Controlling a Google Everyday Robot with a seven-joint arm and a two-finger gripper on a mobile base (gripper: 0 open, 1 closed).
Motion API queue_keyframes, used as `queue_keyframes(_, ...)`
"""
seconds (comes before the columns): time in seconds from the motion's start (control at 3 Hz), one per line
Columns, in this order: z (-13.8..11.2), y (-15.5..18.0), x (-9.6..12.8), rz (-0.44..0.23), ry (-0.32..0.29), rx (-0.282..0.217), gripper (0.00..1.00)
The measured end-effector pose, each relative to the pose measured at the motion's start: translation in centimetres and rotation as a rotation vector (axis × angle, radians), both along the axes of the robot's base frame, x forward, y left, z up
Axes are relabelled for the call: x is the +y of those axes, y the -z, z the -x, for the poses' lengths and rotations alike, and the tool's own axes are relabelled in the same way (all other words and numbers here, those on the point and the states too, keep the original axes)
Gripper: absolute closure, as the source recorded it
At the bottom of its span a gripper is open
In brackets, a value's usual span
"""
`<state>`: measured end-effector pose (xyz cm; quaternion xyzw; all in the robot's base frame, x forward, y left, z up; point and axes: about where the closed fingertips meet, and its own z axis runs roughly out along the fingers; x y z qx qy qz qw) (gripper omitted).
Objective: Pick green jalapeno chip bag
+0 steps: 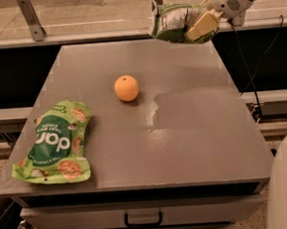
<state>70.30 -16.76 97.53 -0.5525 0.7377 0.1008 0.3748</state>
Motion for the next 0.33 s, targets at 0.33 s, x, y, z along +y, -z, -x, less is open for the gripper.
queue_keyframes(0.33, 0.36, -1.28, 0.20, 0.006, -0.015, -0.028, 1.00)
